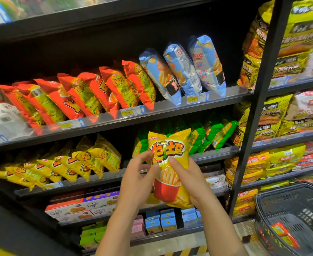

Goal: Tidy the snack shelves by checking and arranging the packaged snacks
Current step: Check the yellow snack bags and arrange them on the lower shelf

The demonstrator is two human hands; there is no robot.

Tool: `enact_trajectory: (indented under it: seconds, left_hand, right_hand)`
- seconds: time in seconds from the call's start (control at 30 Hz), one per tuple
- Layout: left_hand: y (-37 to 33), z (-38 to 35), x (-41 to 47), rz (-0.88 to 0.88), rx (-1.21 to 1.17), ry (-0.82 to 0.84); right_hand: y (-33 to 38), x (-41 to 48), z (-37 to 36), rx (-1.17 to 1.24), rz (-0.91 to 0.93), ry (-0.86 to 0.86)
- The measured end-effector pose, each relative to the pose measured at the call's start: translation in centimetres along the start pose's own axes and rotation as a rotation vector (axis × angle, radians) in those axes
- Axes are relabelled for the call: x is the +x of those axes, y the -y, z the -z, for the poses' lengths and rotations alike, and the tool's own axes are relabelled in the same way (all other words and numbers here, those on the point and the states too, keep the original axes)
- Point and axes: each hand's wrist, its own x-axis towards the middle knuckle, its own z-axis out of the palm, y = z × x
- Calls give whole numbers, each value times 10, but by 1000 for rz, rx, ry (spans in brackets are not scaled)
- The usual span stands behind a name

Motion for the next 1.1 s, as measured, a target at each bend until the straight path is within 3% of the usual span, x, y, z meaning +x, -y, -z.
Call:
enact_trajectory:
  seconds: [0.17, 0.43, 0.6, 0.7, 0.83, 0.97, 1.1]
  left_hand:
    - [-6, -9, -2, 92, -50, 128]
    - [7, 1, 3, 219, -219, 12]
    - [12, 7, 4, 334, -388, 22]
    - [16, 13, 5, 344, -594, 80]
    - [16, 17, 3, 336, -765, 150]
    - [15, 18, 2, 356, -817, 191]
    - [19, 20, 4, 313, -768, 199]
  right_hand:
    - [3, -3, -13, -164, 112, 33]
    - [9, -4, -9, -277, 176, 114]
    - [3, 0, -8, -213, 187, 21]
    - [2, 4, -4, -186, 167, -1]
    - [7, 4, -3, -89, 3, 117]
    - [13, -3, -6, -11, -30, 248]
    - [20, -7, -9, -161, 48, 134]
